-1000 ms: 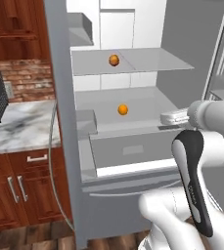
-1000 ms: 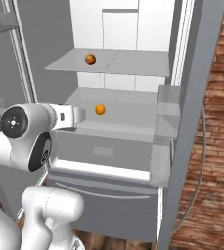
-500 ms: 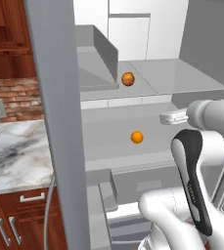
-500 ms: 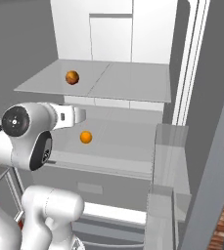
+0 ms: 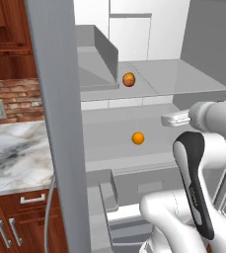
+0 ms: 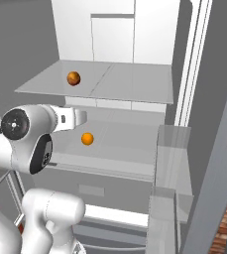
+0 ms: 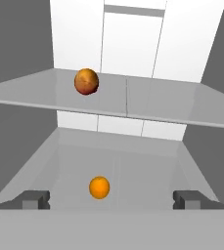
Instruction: Retrieve the peach and orange from the fridge and place them into the bowl on the dining table.
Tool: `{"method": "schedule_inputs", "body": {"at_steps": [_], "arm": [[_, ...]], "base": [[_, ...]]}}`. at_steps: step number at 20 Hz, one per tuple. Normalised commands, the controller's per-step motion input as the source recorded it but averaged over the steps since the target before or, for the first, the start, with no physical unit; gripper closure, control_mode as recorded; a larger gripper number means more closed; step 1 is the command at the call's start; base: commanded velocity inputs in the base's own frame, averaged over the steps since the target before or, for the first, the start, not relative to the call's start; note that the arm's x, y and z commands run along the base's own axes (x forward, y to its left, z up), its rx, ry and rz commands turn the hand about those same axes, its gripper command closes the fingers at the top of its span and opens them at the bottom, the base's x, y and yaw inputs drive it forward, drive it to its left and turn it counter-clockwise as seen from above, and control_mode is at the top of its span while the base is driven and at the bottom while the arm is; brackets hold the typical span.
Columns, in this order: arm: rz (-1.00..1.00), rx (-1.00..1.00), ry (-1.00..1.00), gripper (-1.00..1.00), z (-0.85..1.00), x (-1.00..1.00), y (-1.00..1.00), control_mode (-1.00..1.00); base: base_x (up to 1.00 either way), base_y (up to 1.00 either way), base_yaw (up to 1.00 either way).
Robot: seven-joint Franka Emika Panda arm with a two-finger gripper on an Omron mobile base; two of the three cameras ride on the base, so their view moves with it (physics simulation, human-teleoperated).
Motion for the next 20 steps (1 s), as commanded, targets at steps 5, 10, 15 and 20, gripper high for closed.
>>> {"method": "schedule_inputs", "body": {"at_steps": [5, 10, 15, 20], "arm": [[0.00, 0.00, 0.00, -1.00, 0.00, 0.00, 0.00, -1.00], [0.00, 0.00, 0.02, -1.00, 0.00, 0.00, 0.00, -1.00], [0.00, 0.00, -0.01, -1.00, 0.22, 0.00, 0.02, -1.00], [0.00, 0.00, -0.02, -1.00, 0.38, 0.01, 0.04, -1.00]], "base": [[0.00, 0.00, 0.00], [0.00, 0.00, 0.00], [0.00, 0.00, 0.00], [0.00, 0.00, 0.00]]}}
